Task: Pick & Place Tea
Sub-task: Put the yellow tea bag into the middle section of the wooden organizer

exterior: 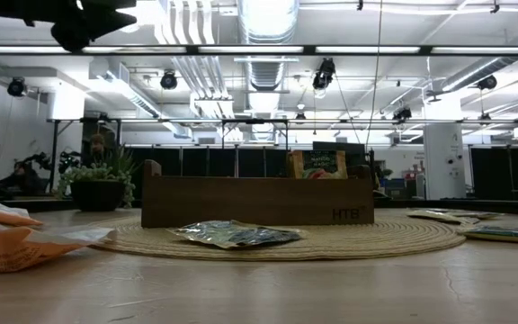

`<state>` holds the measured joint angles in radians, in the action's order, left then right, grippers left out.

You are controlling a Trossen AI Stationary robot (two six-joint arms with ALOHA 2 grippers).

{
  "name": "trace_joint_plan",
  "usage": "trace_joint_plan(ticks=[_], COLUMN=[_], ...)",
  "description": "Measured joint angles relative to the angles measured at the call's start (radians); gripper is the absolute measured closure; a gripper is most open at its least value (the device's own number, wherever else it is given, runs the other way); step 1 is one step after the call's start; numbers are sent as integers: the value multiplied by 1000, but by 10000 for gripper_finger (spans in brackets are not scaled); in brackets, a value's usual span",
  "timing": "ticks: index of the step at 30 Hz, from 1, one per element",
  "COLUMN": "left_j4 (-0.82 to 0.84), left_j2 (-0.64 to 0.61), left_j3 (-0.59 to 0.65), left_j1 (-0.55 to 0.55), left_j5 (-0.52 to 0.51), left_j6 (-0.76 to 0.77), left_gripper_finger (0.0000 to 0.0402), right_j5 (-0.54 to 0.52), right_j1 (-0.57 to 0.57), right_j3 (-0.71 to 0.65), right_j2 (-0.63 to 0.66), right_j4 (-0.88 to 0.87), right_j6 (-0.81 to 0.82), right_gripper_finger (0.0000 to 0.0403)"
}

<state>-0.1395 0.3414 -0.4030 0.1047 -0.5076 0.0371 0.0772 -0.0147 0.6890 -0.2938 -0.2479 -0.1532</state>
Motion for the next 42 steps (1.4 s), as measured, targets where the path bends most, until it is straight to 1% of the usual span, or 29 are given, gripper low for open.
trace_joint_plan(ticks=[7,18,25,28,32,38,42], left_j4=[-55,-48,-95,-109,-114,-132,-133], left_j2=[-96,-236,-341,-340,-333,-332,-332], left_j3=[57,133,198,214,232,254,272], left_j1=[0,0,0,0,0,0,0], left_j5=[-3,-2,-2,3,51,230,239], left_j6=[-1,-2,6,9,30,24,48], left_gripper_finger=[235,235,235,235,235,235,235], right_j5=[0,0,0,0,0,0,0], right_j1=[0,0,0,0,0,0,0], right_j3=[-37,-75,-86,-89,-89,-89,-89], right_j2=[92,225,264,268,268,268,268], right_j4=[-1,0,0,-2,-1,1,1], right_j6=[0,0,2,4,1,-2,-14], right_gripper_finger=[289,277,273,277,283,289,288])
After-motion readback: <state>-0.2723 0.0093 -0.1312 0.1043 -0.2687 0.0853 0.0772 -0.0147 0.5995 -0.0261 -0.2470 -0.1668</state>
